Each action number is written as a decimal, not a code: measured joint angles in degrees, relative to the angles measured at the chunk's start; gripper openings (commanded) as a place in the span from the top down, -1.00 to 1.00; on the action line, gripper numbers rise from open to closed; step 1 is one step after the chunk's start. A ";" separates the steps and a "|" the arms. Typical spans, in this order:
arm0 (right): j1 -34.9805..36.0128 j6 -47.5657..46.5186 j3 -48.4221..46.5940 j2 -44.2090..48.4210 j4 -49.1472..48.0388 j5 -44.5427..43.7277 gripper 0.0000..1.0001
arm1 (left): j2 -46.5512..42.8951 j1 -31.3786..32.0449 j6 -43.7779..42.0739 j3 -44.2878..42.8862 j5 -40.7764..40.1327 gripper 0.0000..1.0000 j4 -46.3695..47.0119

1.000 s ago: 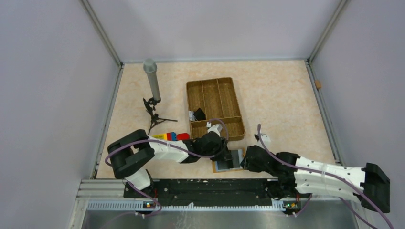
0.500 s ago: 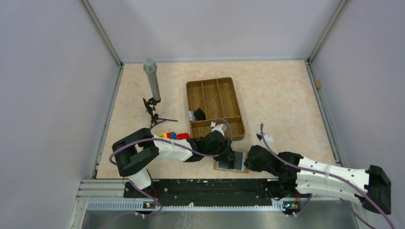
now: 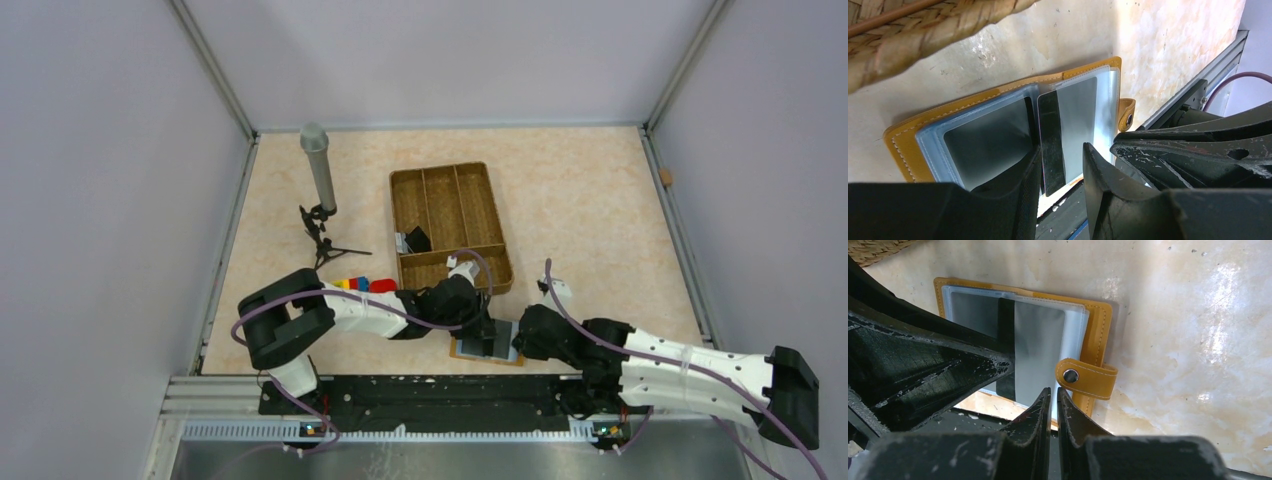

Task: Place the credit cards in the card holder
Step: Insert the credit card into the card holder.

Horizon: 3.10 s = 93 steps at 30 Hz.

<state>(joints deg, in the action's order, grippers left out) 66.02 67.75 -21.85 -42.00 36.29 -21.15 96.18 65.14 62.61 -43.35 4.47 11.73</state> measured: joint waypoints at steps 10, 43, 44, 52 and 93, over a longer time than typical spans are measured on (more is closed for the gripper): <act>0.00 0.46 -0.02 1.09 4.26 -0.79 0.63 | 0.00 0.13 -0.04 -0.48 0.00 0.25 -1.09; 0.00 1.07 0.76 0.72 0.96 0.61 1.00 | 4.52 2.58 -3.74 -8.94 -0.24 0.21 -8.68; 0.00 1.18 0.76 0.81 1.36 0.48 0.96 | 4.74 2.58 -3.85 -9.18 -0.15 0.21 -8.79; 0.00 2.97 -0.52 4.63 10.23 -2.36 0.44 | 4.72 2.73 -4.02 -9.29 -0.20 0.09 -8.79; 0.00 6.78 -3.23 2.54 17.22 -4.70 0.34 | 2.54 2.84 -4.57 -7.54 -1.46 0.13 -9.40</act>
<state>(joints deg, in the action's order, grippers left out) 66.02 74.52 -25.08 -39.46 53.52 -25.85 98.72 67.99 58.04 -50.89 3.01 2.33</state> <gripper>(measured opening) 0.395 0.439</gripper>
